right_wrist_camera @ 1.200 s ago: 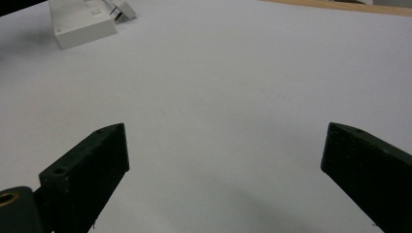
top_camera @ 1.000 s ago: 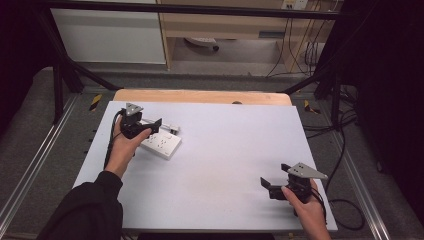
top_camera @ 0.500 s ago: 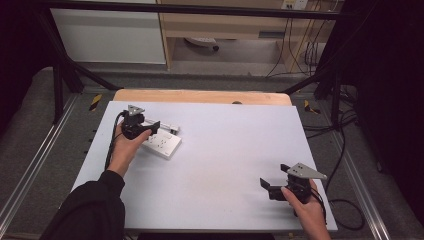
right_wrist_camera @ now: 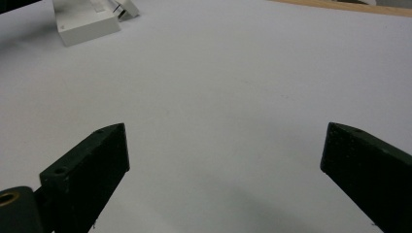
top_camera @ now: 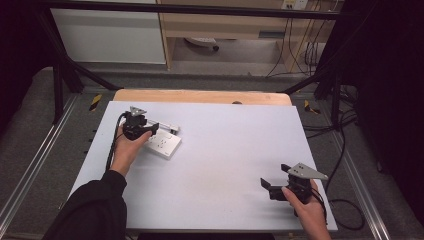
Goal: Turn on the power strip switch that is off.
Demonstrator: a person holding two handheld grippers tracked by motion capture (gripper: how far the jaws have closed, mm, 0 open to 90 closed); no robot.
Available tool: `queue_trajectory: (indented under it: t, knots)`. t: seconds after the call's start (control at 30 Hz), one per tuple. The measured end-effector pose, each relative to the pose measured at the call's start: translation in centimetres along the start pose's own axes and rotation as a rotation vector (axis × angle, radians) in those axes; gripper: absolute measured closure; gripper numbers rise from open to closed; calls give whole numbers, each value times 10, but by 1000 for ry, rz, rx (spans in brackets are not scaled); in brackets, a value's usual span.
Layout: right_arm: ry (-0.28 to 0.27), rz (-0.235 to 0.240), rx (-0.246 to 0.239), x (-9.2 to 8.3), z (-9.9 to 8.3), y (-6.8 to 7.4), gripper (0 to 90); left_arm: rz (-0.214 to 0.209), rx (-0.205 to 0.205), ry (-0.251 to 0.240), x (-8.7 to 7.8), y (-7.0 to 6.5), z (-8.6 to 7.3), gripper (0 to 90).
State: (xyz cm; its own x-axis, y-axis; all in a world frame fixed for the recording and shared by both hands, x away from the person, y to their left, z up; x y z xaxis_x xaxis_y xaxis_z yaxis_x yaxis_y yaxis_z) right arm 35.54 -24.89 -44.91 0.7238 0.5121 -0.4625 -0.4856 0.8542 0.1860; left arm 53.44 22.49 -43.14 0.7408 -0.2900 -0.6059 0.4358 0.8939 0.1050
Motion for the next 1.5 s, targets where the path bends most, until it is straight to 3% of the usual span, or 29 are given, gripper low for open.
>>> queue_trajectory:
  t: [0.23,0.87,1.13,1.5]
  knots:
    - [-2,-3,3,-1,0,-1,39,-14,25,12,4,-4,-1,595]
    - [-1,1,2,-1,0,-1,39,-100,32,-3,9,-14,-2,852]
    - [-1,-1,2,-1,0,-1,39,-119,39,-10,11,-19,-2,897]
    - [0,4,0,-1,0,-1,37,-87,33,-10,11,-12,-4,899]
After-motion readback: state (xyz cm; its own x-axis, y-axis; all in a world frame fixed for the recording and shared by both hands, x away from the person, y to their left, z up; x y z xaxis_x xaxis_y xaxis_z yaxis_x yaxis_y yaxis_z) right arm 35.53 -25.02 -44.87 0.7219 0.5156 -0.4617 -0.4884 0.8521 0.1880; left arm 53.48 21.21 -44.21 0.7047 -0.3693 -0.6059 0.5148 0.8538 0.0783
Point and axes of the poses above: each handheld gripper's, and its own axes: x roughly forward along the jaws, z roughly out of its top, y roughly to its left, the point moved 3 cm from there along x, roughly forward along the jaws, and after that the axes turned 7 degrees about x, right-handed, at the moved point
